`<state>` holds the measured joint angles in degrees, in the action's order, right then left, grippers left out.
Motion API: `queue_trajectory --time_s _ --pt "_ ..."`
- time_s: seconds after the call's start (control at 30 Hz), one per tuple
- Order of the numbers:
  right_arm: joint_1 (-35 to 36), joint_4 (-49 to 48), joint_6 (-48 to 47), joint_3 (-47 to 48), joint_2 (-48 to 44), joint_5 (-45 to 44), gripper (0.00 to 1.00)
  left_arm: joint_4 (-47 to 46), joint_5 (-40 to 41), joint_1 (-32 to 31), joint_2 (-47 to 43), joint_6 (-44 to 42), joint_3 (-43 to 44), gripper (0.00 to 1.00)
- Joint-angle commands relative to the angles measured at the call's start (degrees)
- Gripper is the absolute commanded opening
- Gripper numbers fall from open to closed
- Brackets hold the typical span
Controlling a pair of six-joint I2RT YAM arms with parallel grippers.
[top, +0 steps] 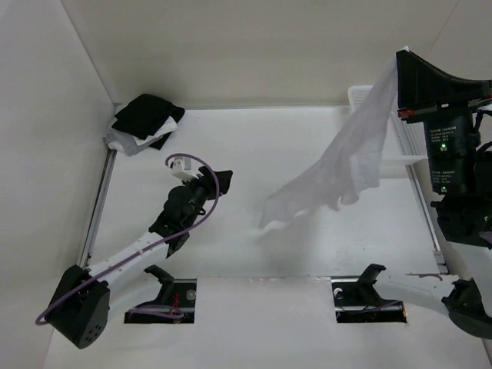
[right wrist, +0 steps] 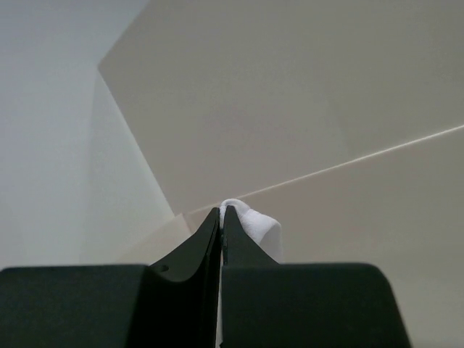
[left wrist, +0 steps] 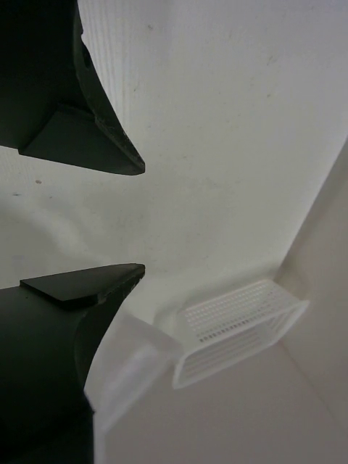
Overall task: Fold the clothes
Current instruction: Move the tank top to the center of the board
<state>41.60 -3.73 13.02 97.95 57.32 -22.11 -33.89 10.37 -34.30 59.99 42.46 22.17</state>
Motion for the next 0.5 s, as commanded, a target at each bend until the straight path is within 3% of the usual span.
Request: queue_trajectory --time_s 0.0,0.13,0.27,0.37,0.4,0.47 --pt "7.2 0.7 -6.5 0.8 3.4 -3.4 0.01 5.0 2.2 3.2 -7.7 1.9 -1.6 0.51" --pt "4.1 -0.1 -1.8 -3.6 9.8 -0.8 0.01 7.6 1.8 6.2 -10.1 1.9 -2.6 0.51" --pt "-3.5 -2.4 7.5 -5.5 24.2 6.6 0.01 8.2 1.7 8.2 -8.8 1.8 -4.5 0.51" --pt "-7.5 -4.1 8.3 1.5 39.9 10.2 0.02 8.7 1.2 10.3 -7.1 1.9 -5.6 0.5" --pt "-10.4 -2.6 8.2 10.9 50.3 12.2 0.02 9.4 1.8 11.1 -6.3 1.8 -5.9 0.5" --pt "-13.3 0.9 8.7 22.1 59.7 12.7 0.03 10.1 1.9 12.1 -5.4 2.0 -5.9 0.5"
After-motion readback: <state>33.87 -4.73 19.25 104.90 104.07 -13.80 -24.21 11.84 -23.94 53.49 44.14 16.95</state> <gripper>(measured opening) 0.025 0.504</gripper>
